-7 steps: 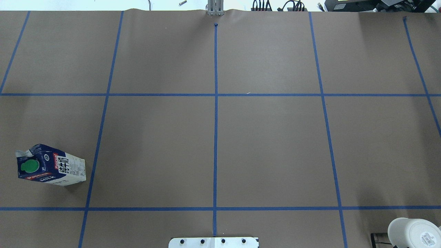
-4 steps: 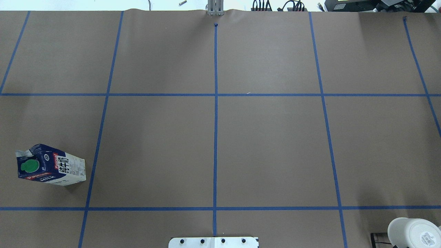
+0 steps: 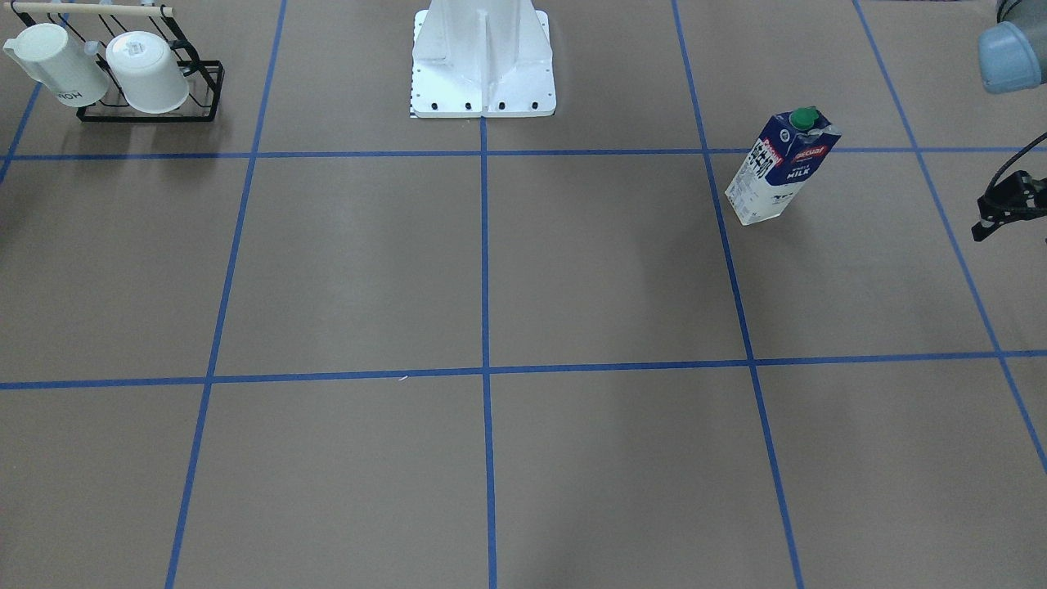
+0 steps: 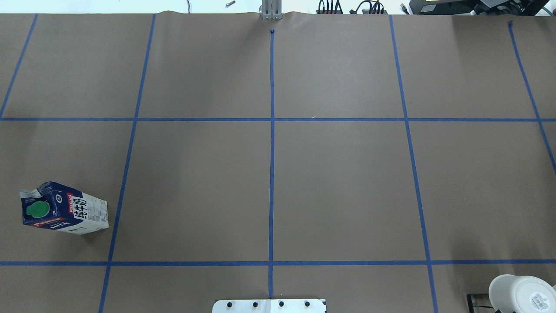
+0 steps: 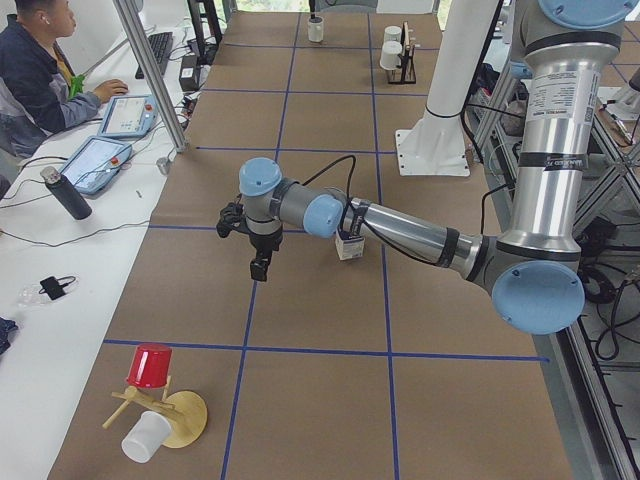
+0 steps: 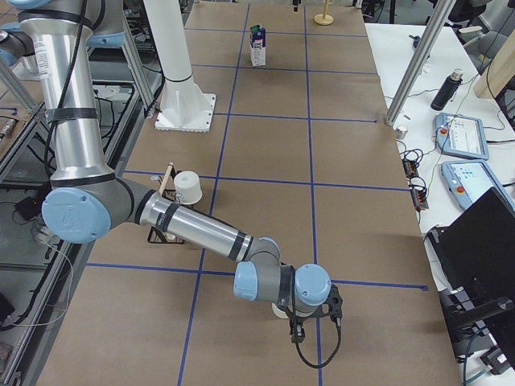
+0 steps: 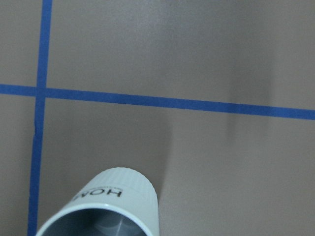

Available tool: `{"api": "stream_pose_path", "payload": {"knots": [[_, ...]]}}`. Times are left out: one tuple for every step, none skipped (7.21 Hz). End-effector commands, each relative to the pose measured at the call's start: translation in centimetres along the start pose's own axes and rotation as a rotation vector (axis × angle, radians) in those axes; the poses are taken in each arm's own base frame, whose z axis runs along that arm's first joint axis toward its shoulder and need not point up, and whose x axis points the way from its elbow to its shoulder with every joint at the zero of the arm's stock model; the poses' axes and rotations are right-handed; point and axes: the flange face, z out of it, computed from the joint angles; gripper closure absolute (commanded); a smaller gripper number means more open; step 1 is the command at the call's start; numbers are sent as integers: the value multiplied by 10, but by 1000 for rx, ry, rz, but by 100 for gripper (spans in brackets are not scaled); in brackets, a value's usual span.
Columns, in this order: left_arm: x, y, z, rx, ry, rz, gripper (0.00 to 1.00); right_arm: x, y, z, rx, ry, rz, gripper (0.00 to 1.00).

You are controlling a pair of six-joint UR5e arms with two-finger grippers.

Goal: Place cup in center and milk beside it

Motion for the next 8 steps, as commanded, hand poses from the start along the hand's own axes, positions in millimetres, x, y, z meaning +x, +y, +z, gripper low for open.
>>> {"api": "stream_pose_path", "payload": {"knots": [[-1, 0, 1, -1, 0, -2, 2, 2, 9, 5, -6, -1, 1, 7], [0, 0, 0, 1, 0, 0, 2, 0, 9, 8, -13, 0, -2, 10], [0, 1, 0, 0, 2, -1, 2, -3, 8, 13, -23, -1, -5, 12], [0, 1, 0, 1, 2, 0, 2, -3, 8, 14, -24, -1, -8, 17], [0, 1, 0, 1, 2, 0, 2, -6, 7, 17, -30, -2, -13, 24], [1, 0, -1, 2, 2, 1, 2, -8, 7, 18, -32, -3, -15, 40], [1, 0, -1, 2, 2, 1, 2, -9, 5, 17, -29, -2, -18, 92], [0, 0, 0, 2, 2, 1, 2, -12, 1, 13, -22, -4, -23, 100]]}}
